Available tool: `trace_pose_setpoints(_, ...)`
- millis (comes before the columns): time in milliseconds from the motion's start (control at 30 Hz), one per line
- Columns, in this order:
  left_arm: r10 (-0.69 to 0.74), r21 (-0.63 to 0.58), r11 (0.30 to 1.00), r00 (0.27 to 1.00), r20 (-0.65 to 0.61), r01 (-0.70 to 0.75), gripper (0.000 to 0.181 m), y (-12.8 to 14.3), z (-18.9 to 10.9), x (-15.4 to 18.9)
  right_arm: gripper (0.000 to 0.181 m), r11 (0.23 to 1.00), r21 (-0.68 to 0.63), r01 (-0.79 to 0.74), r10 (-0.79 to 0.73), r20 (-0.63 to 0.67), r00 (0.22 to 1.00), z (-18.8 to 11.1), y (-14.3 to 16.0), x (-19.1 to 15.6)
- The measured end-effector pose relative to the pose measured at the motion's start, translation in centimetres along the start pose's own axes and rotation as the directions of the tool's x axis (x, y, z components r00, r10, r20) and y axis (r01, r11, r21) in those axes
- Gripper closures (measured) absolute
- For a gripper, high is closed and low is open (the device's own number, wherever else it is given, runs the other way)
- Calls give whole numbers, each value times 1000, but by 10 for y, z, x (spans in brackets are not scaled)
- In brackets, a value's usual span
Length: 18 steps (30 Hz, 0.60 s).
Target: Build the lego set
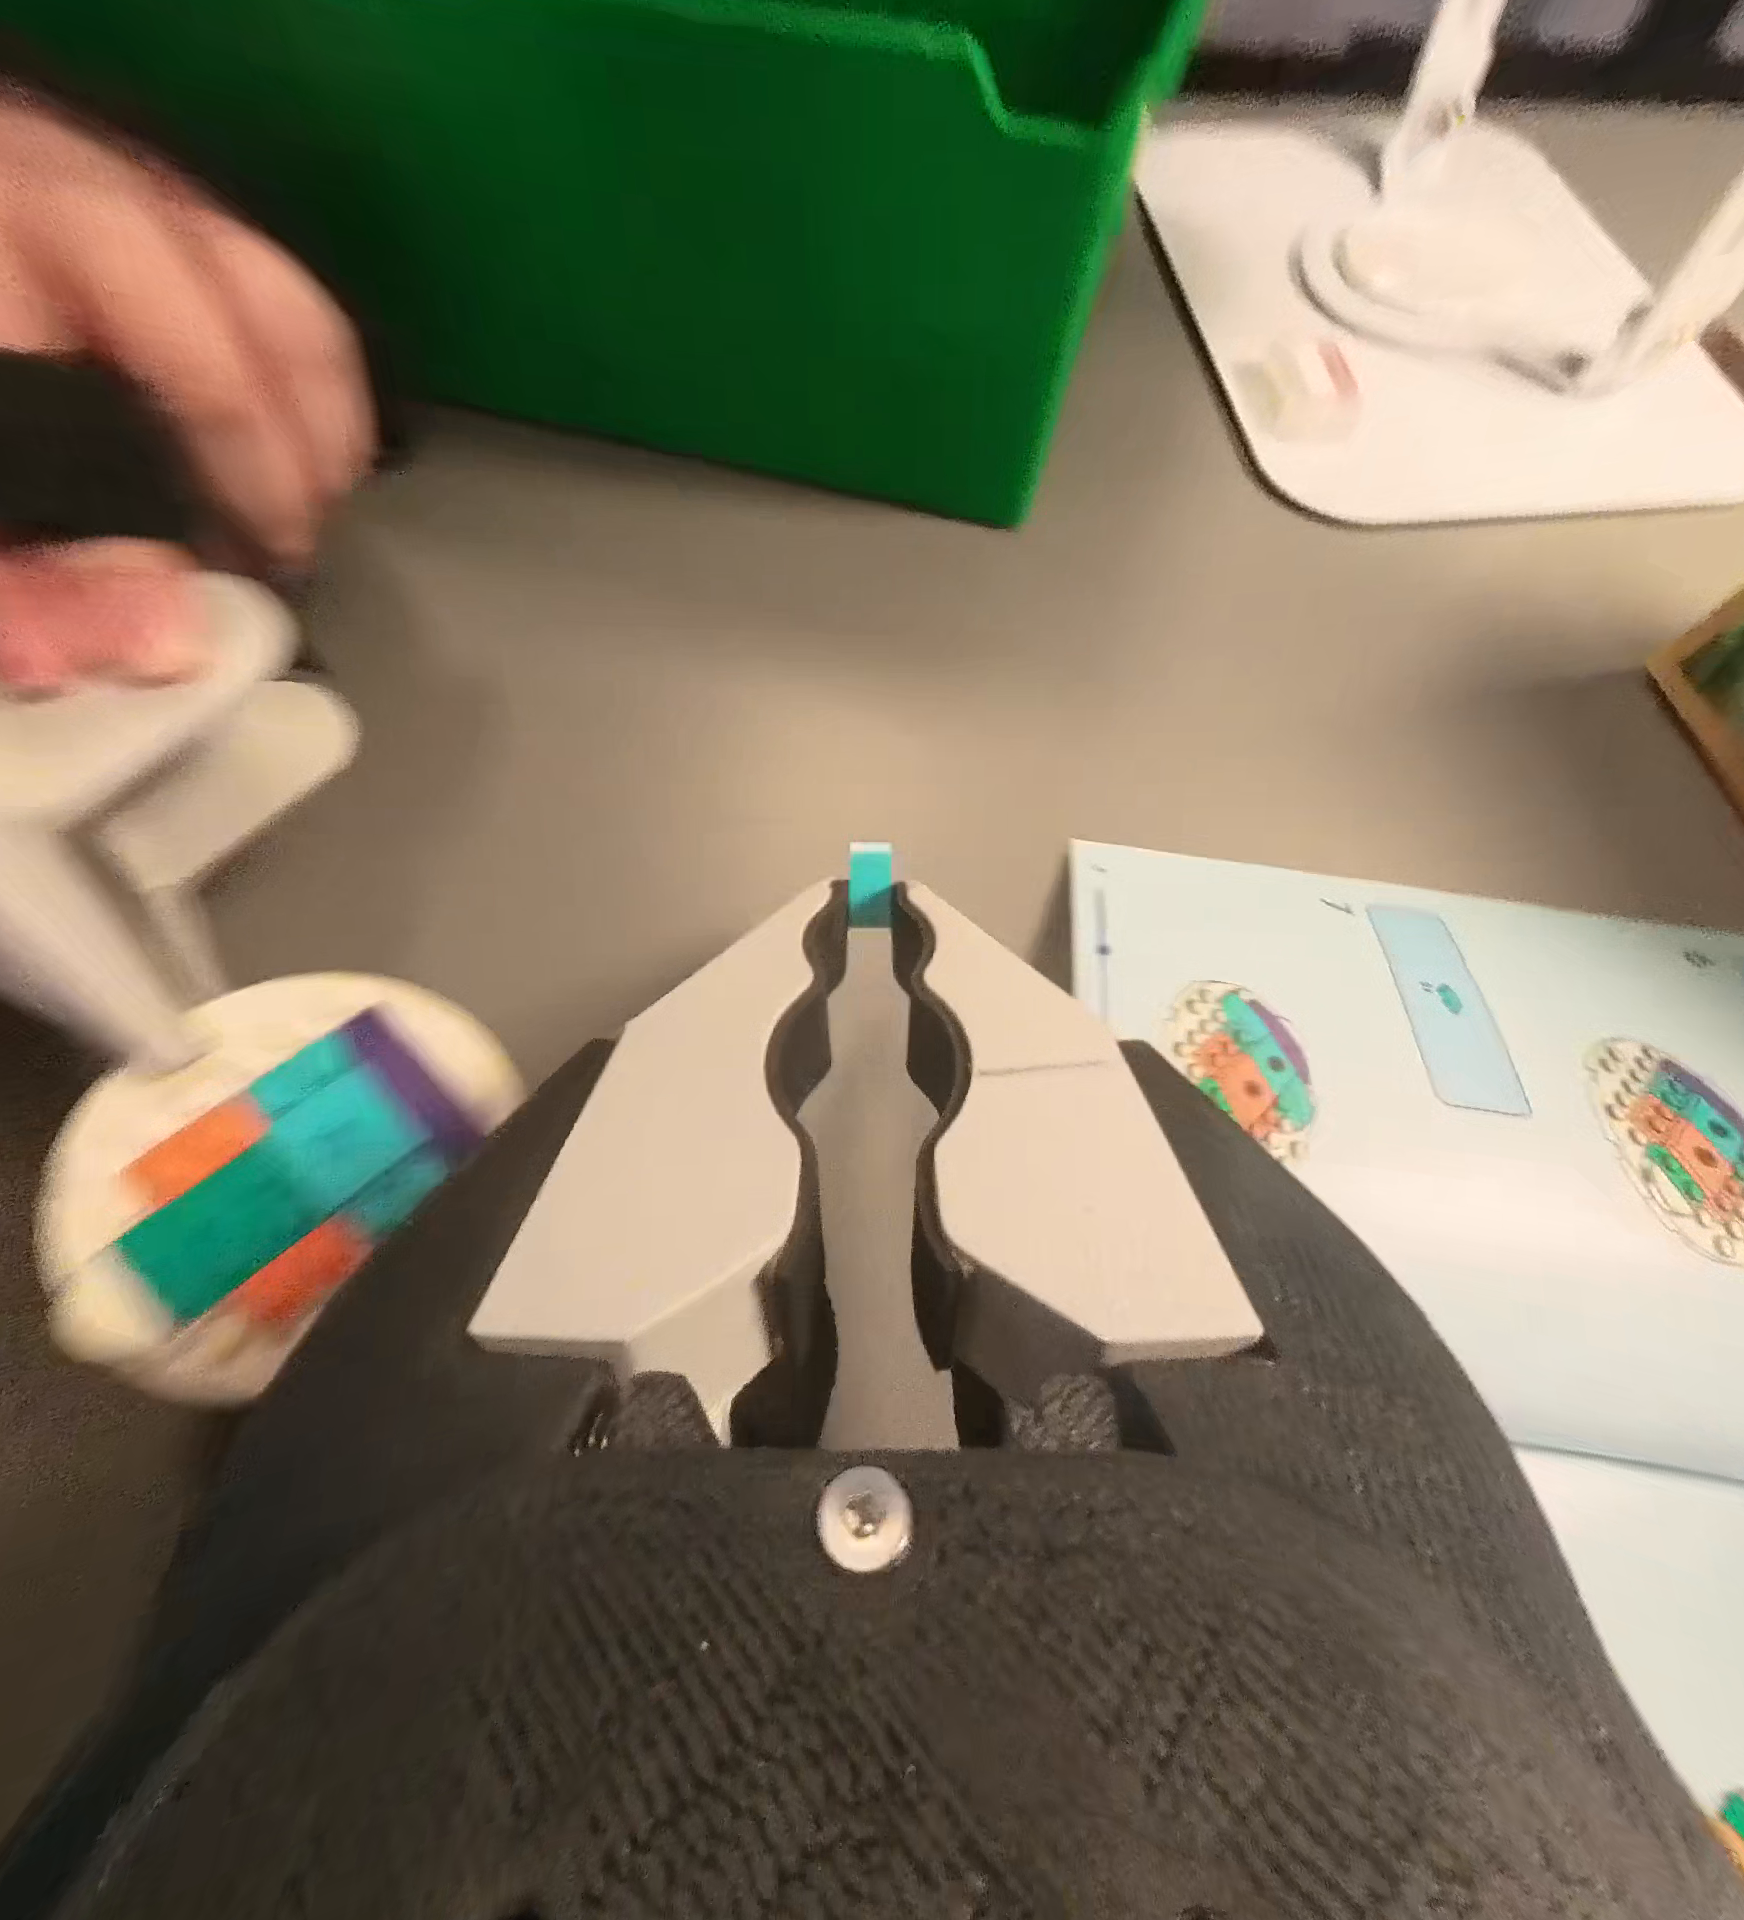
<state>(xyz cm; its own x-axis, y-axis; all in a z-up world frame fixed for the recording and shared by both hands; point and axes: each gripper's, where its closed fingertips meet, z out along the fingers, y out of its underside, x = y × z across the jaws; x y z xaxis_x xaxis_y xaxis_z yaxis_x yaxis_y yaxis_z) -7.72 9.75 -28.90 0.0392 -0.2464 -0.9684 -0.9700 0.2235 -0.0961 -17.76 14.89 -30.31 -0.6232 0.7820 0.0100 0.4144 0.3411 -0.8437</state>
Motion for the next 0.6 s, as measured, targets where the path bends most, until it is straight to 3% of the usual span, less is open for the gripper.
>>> trace_pose_setpoints(33, 0, 8, 1000, 1000, 22, 0, 177, -1, -1, -4, 175, 999, 44, 13, -16, 63, 998, -12, -5, -13)
trace_pose_setpoints(133, 3, 38, 999, 996, 94, -7, 177, -6, -5, -17, 175, 989, 148, 0, -41, 280, 959, -50, -13, -56)
trace_pose_setpoints(233, -2, 59, 998, 991, 135, -7, 177, -9, -7, -24, 175, 985, 170, -40, -33, 407, 913, -73, -11, -76)
trace_pose_setpoints(433, 14, 119, 992, 979, 201, -38, 178, -22, -13, -32, 175, 989, 139, -55, -20, 489, 872, -82, -7, -87)
trace_pose_setpoints(600, 10, 129, 991, 975, 220, -39, 178, -24, -14, -36, 175, 993, 121, 4, -63, 483, 874, -88, -9, -94)
